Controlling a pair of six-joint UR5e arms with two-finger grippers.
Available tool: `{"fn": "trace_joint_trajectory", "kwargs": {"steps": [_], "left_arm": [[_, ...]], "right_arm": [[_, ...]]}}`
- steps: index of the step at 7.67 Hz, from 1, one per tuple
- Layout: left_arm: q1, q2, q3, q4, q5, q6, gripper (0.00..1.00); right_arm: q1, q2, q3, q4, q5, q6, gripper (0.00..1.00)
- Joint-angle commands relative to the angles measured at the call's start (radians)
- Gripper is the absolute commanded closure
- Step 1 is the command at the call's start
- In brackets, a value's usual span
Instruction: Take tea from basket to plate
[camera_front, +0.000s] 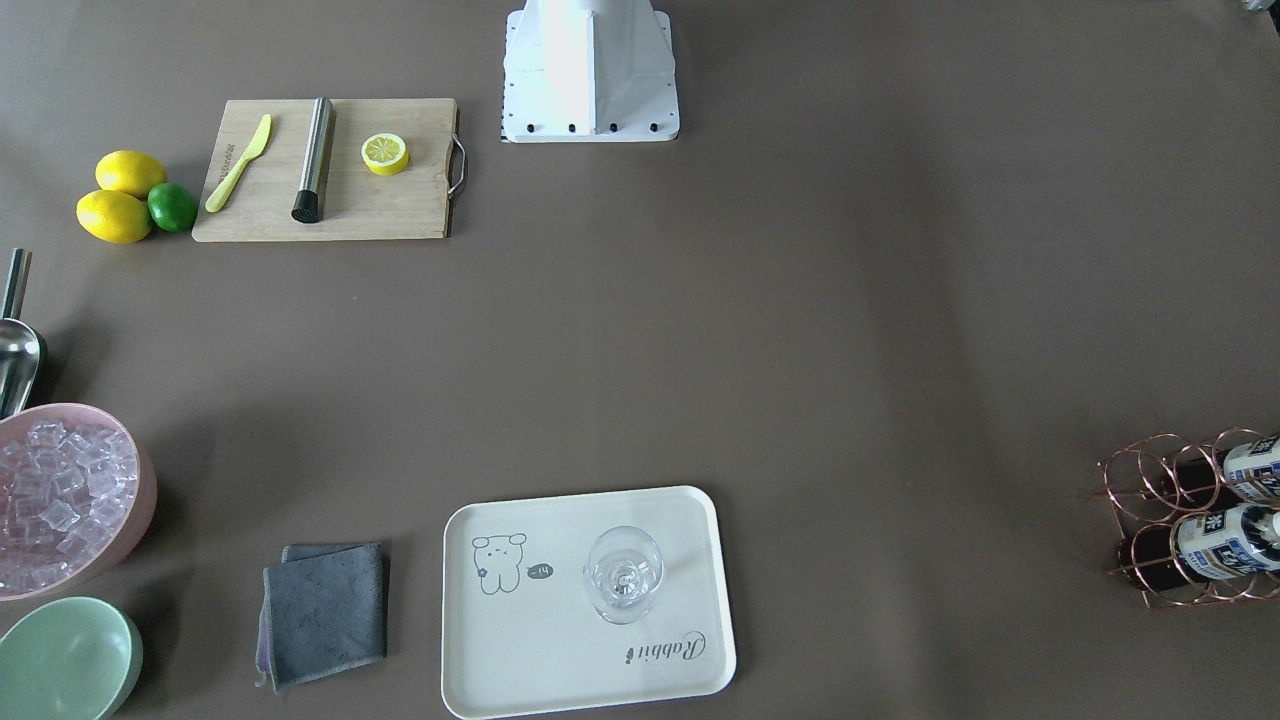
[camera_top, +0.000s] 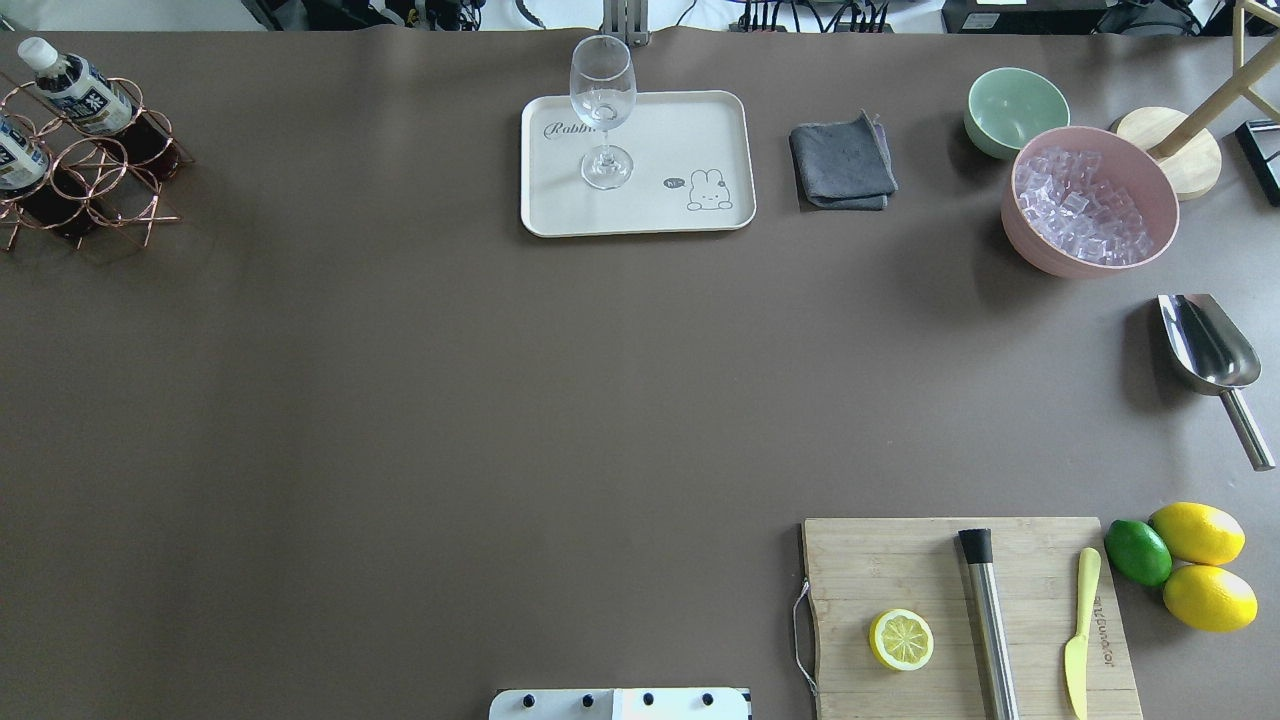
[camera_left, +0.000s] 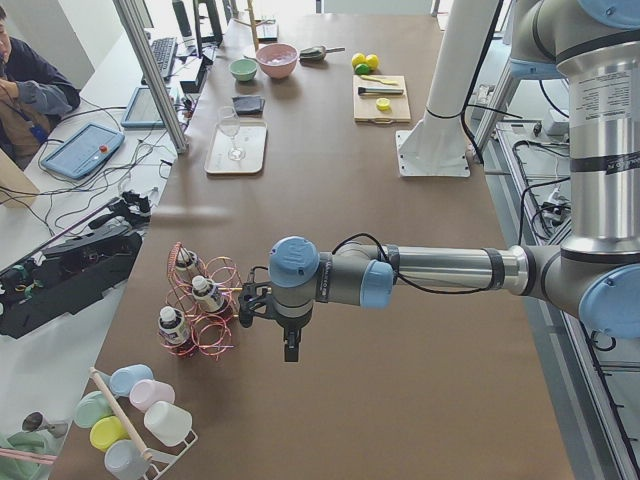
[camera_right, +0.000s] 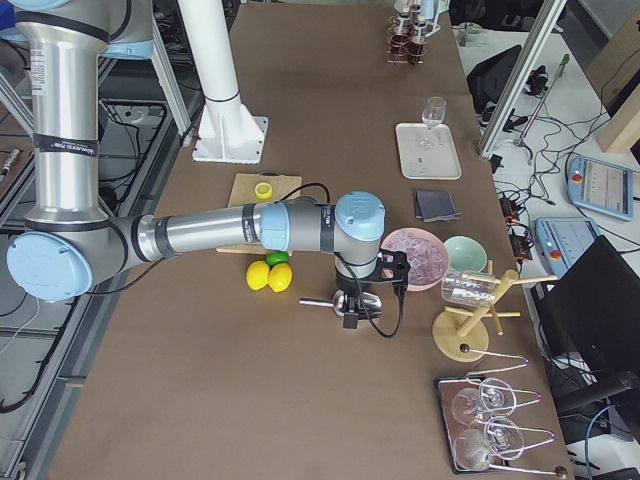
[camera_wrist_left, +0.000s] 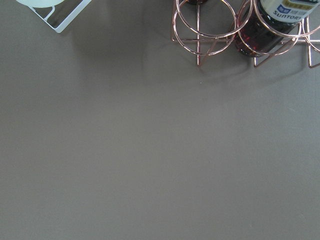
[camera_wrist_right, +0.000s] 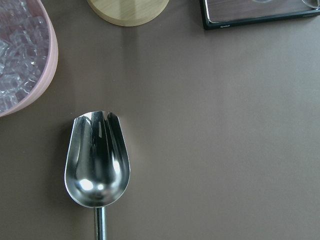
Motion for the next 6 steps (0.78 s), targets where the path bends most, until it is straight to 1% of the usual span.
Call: {"fn": "trace_joint_trajectory", "kwargs": {"steps": [1, 6], "left_arm": [[0.000, 0.000, 0.004, -0.015, 0.001, 0.000, 0.02], [0.011, -0.014, 0.004, -0.017, 0.002, -0.001, 0.02]], "right_arm": [[0.001, 0.000, 0.001, 0.000, 0.000, 0.000, 0.00], [0.001, 0.000, 0.001, 0.000, -0.002, 0.000, 0.00]]}}
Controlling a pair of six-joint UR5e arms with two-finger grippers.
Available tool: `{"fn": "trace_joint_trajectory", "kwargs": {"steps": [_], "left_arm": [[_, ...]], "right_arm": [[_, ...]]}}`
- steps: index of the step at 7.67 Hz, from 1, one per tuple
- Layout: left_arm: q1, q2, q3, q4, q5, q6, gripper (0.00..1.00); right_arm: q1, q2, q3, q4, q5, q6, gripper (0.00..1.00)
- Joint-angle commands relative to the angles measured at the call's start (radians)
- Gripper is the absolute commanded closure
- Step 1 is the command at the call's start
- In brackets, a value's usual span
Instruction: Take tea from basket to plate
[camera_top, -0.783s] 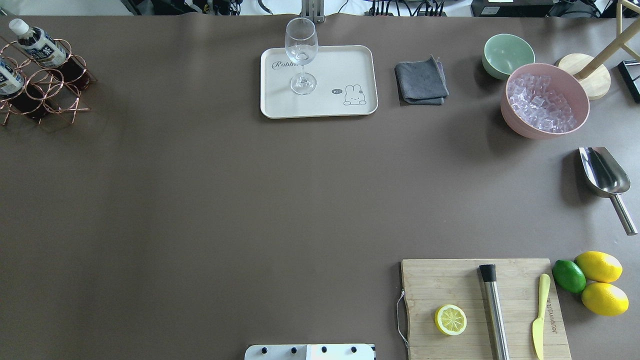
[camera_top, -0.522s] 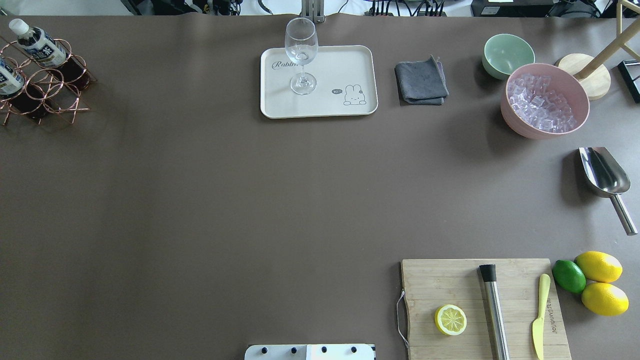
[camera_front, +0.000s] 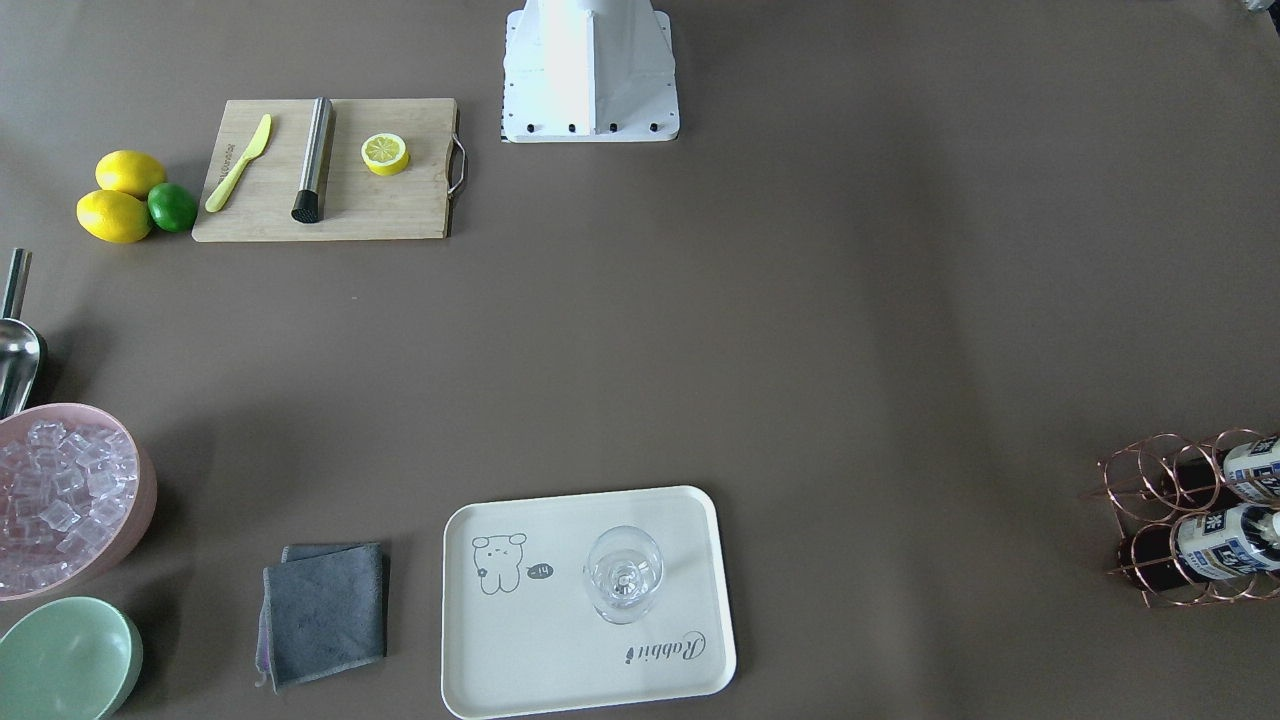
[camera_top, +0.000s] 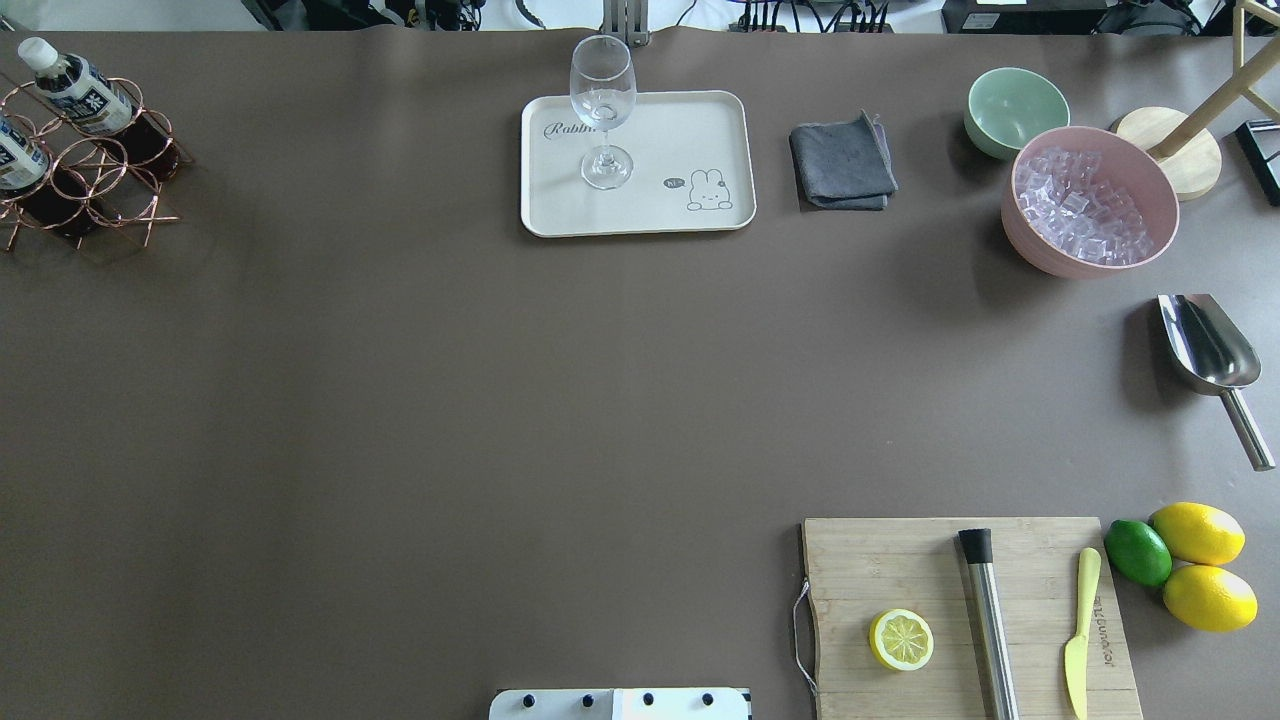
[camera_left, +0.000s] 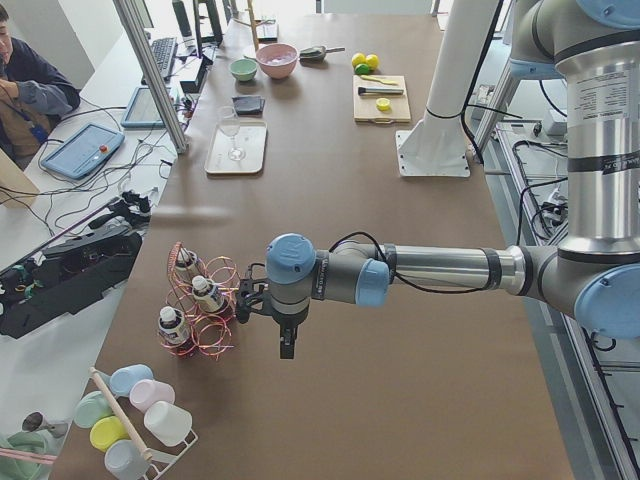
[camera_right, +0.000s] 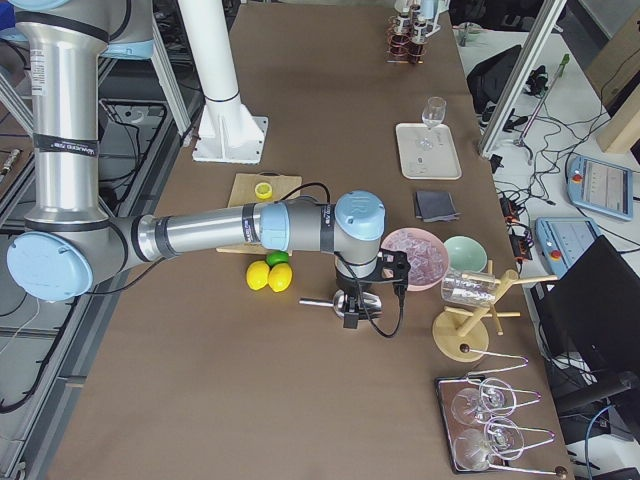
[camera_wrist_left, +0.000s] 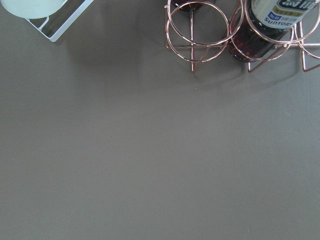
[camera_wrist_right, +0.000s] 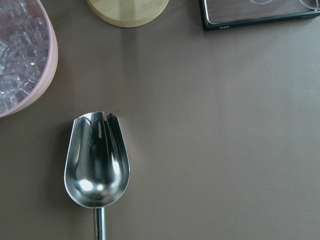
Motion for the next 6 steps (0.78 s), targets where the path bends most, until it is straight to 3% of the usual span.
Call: {"fn": "trace_joint_trajectory", "kwargs": {"steps": [1, 6], "left_arm": [[0.001, -0.002, 0.000, -0.012, 0.000, 0.000, 0.02], [0.029, -0.031, -0.009, -0.092, -0.007, 0.002, 0.02]], "right_arm": [[0.000, 0.000, 0.000, 0.000, 0.000, 0.000, 0.00], [0.006, 0.000, 0.000, 0.000, 0.000, 0.000, 0.00]]}}
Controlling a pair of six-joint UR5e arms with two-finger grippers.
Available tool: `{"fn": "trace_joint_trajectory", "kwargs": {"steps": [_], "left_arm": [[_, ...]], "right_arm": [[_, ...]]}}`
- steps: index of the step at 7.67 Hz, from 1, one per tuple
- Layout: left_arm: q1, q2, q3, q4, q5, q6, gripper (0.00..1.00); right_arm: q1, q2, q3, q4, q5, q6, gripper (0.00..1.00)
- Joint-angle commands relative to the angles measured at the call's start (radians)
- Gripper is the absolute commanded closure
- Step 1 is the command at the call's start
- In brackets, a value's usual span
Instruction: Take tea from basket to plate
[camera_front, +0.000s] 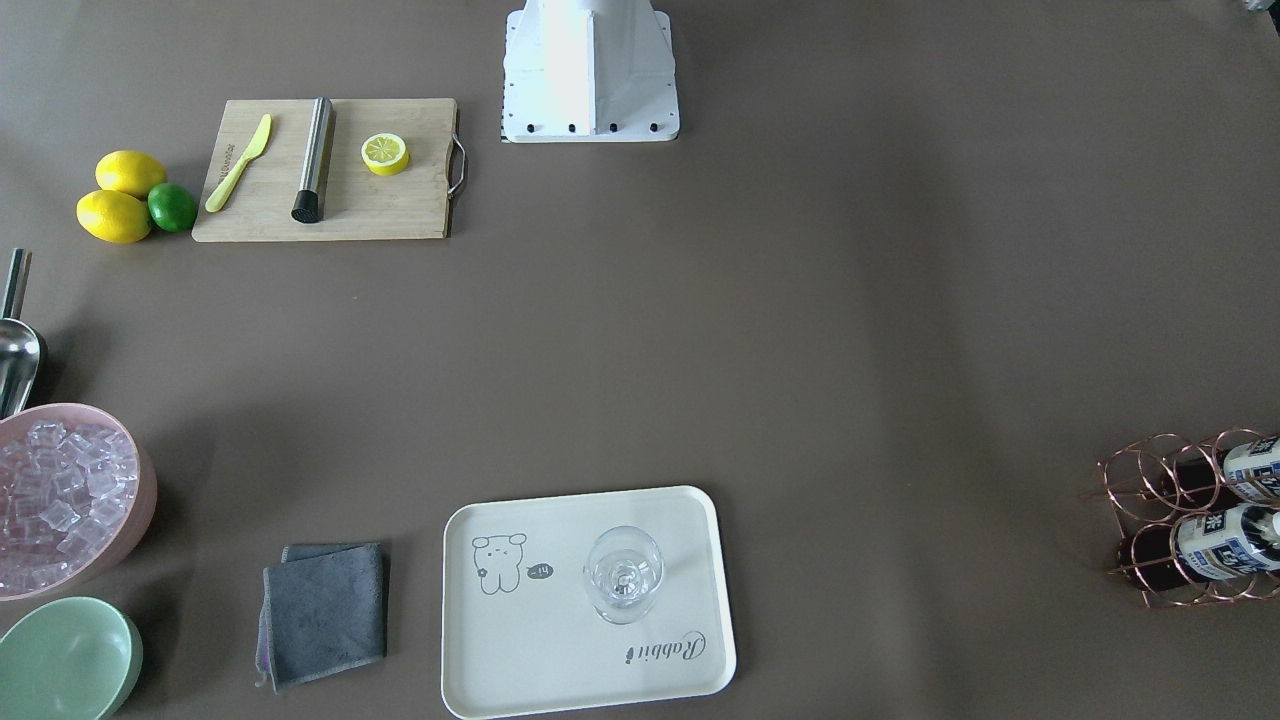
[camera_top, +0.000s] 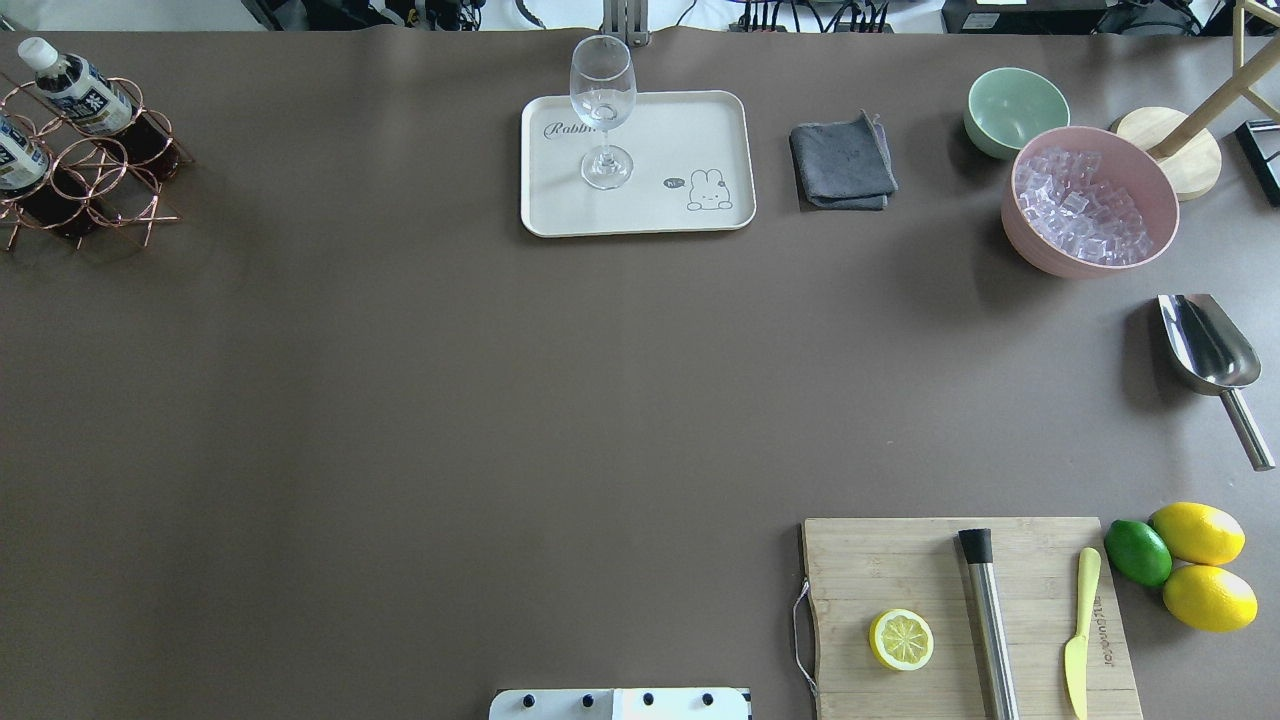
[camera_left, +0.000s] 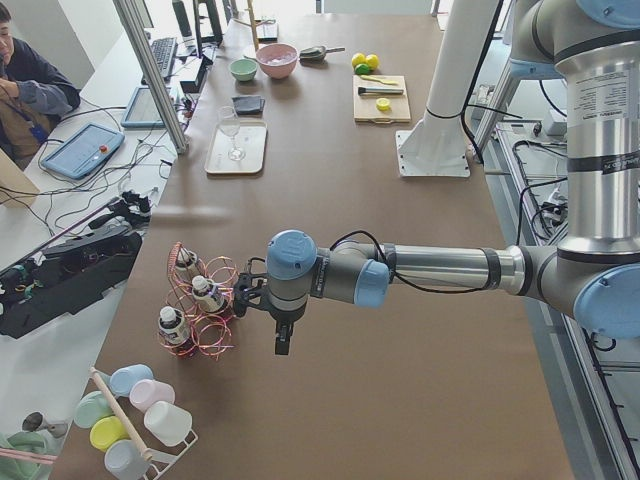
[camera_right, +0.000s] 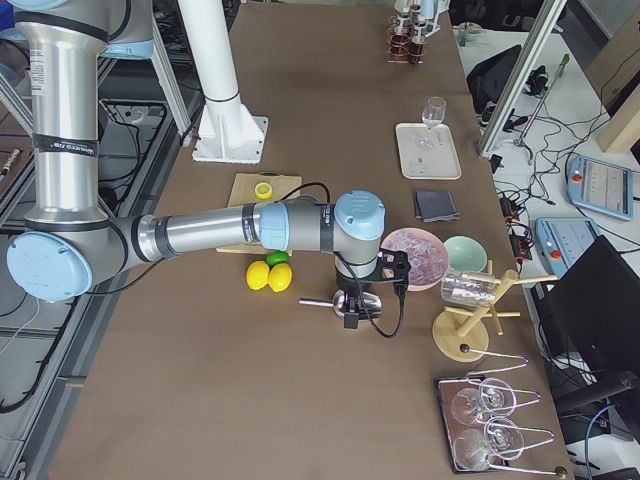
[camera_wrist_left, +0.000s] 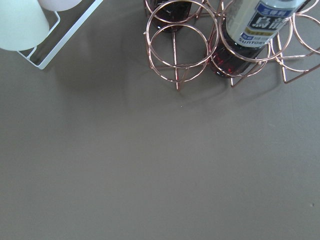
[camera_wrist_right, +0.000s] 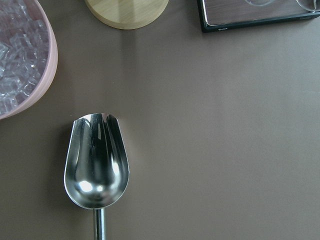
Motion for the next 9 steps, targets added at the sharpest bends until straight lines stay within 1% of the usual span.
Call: {"fn": "trace_joint_trajectory", "kwargs": {"steps": [1, 6, 9], "left_arm": [[0.019, -0.020, -0.007, -0.011, -0.003, -0.001, 0.02], [0.018, -0.006, -0.001, -0.008, -0.007, 0.002, 0.02], [0.011, -0.003, 0.010, -0.002, -0.007, 0.201, 0.02]], "right_arm": [[0.001, -0.001, 0.000, 0.000, 0.001, 0.000, 0.00], [0.001, -0.001, 0.000, 0.000, 0.001, 0.000, 0.00], [0.001, -0.001, 0.000, 0.000, 0.001, 0.000, 0.00]]}}
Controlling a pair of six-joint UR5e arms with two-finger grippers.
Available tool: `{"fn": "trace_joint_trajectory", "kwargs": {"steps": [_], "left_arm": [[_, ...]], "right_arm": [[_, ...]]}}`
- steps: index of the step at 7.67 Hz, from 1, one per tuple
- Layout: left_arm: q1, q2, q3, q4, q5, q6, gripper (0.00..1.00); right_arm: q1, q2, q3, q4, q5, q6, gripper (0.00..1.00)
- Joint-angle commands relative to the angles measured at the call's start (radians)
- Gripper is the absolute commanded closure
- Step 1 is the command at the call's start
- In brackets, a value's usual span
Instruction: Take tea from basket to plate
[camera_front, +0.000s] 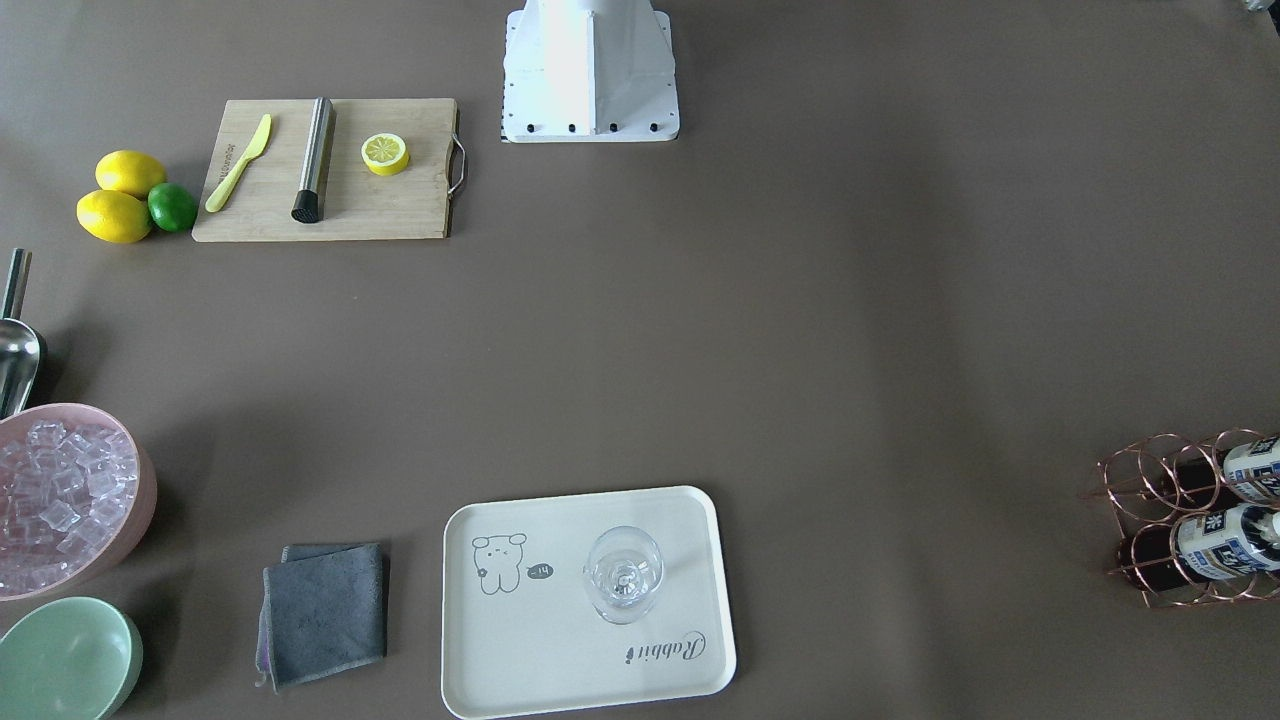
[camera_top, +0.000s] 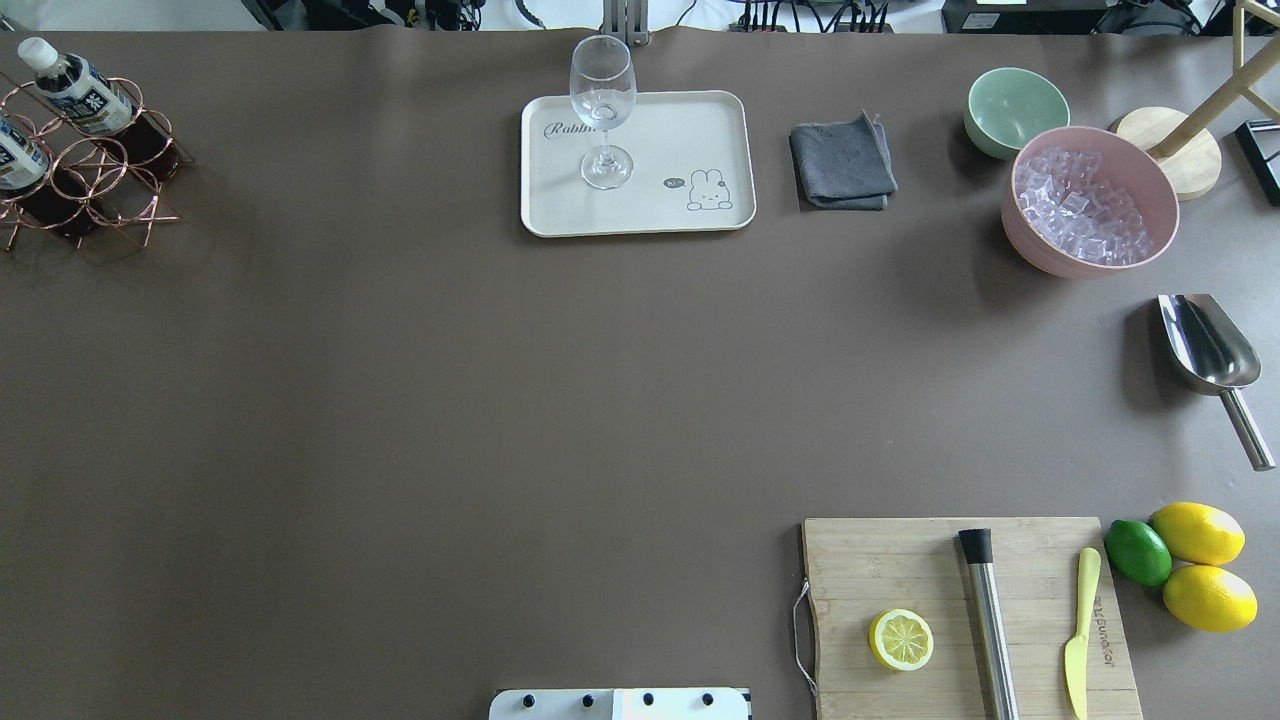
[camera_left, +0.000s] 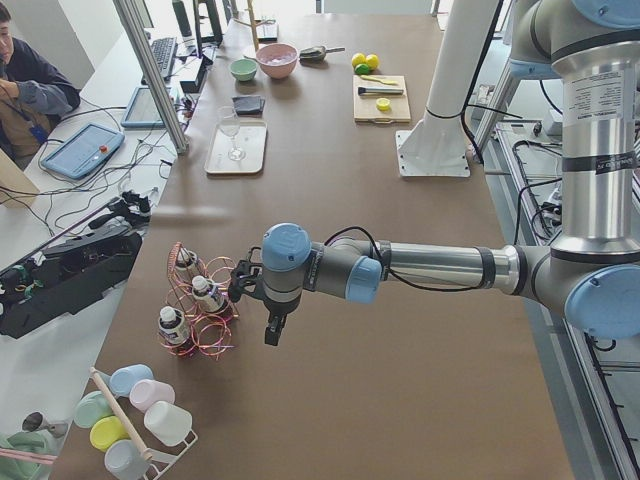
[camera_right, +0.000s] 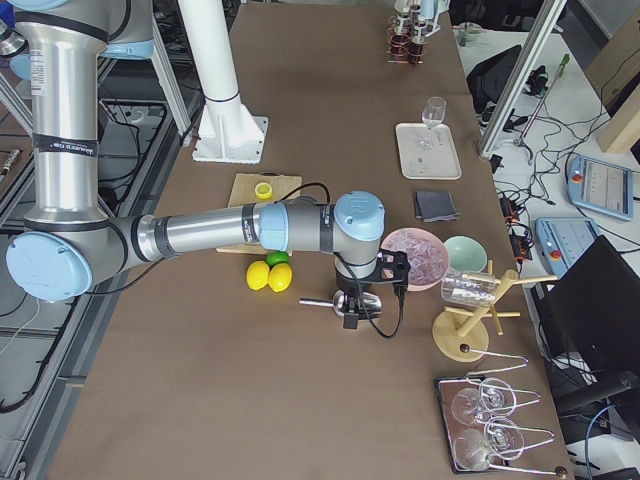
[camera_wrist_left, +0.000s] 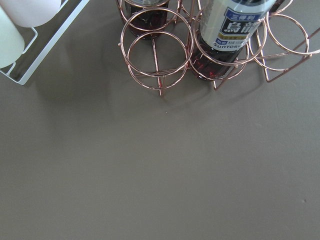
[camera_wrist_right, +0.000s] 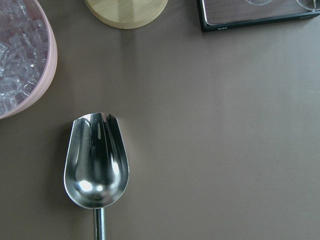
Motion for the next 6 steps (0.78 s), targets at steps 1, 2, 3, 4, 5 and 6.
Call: {"fn": "trace_joint_trajectory", "kwargs": {"steps": [1, 2, 3, 4, 5, 6], "left_arm": [[-0.009, -0.004, 0.016, 0.002, 0.003, 0.267, 0.02], [-0.043, -0.011, 0.040, 0.005, 0.006, 0.465, 0.02], [-0.081, -0.019, 0.053, 0.012, 0.011, 0.622, 0.03], [-0.130, -0.019, 0.053, 0.013, 0.008, 0.840, 0.04], [-0.141, -0.019, 0.051, 0.013, 0.002, 0.946, 0.04], [-0.138, -0.031, 0.051, 0.012, 0.000, 0.970, 0.07]], "right_arm": [[0.000, 0.000, 0.000, 0.000, 0.000, 0.000, 0.00], [0.000, 0.000, 0.000, 0.000, 0.000, 0.000, 0.00], [0.000, 0.000, 0.000, 0.000, 0.000, 0.000, 0.00], [0.000, 0.000, 0.000, 0.000, 0.000, -0.001, 0.00], [0.000, 0.000, 0.000, 0.000, 0.000, 0.000, 0.00], [0.000, 0.000, 0.000, 0.000, 0.000, 0.000, 0.00]]}}
